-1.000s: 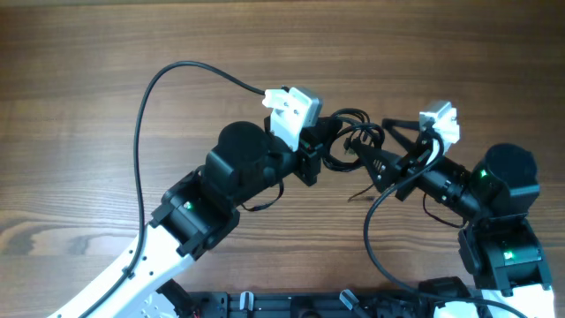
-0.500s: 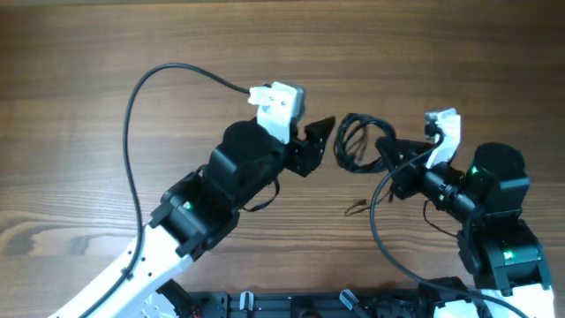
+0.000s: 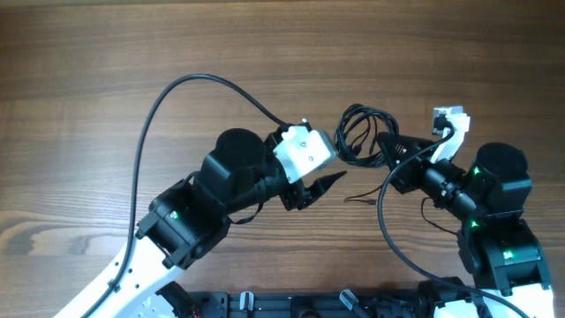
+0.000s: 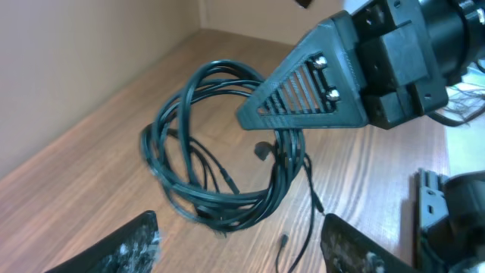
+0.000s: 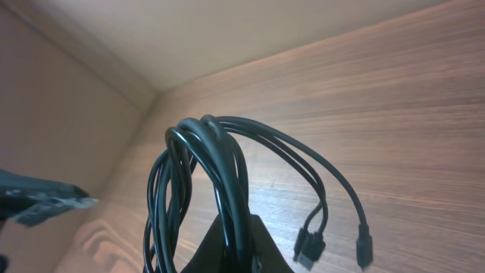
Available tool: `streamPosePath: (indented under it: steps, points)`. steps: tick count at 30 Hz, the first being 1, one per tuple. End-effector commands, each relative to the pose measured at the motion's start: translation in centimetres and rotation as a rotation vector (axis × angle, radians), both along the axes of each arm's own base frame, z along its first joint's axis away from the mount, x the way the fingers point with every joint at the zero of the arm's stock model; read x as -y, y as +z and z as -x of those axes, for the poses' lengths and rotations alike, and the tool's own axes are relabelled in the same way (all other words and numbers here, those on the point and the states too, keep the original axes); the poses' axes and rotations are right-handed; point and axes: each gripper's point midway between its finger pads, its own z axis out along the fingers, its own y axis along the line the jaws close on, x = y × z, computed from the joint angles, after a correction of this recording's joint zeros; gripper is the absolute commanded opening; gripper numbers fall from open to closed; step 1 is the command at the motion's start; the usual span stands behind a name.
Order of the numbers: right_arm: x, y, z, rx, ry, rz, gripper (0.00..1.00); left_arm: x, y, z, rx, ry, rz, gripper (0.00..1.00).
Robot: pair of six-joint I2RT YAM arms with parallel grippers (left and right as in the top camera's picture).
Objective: Untangle cables
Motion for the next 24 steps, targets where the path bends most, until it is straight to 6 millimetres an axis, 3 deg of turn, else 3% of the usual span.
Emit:
streamPosePath:
  steps: [1, 5, 10, 13, 21, 24]
  points:
    - [-1.3, 0.9, 1.0, 0.027, 0.092, -0.031, 0.04, 0.7, 0.5, 0.6, 0.044, -0.077, -0.008, 0.56]
    - [-1.3, 1.0, 0.9, 0.031, 0.093, -0.032, 0.04, 1.1, -0.2, 1.7, 0.143, -0.162, -0.084, 0.62]
    - [-1.8, 2.0, 1.0, 0.076, 0.123, -0.047, 0.04, 2.3, -1.1, 3.1, 0.278, -0.248, -0.175, 0.80]
    - [-2.0, 3.0, 0.9, 0.102, 0.136, -0.076, 0.04, 2.8, -1.9, 2.7, 0.277, -0.239, -0.201, 0.73]
    - [-2.8, 2.1, 0.8, 0.060, 0.186, -0.087, 0.04, 3.7, -0.8, 1.8, 0.326, -0.220, -0.159, 0.66]
    - [-2.8, 1.9, 0.6, 0.056, 0.188, -0.082, 0.04, 3.4, -1.0, 1.2, 0.328, -0.187, -0.179, 0.59]
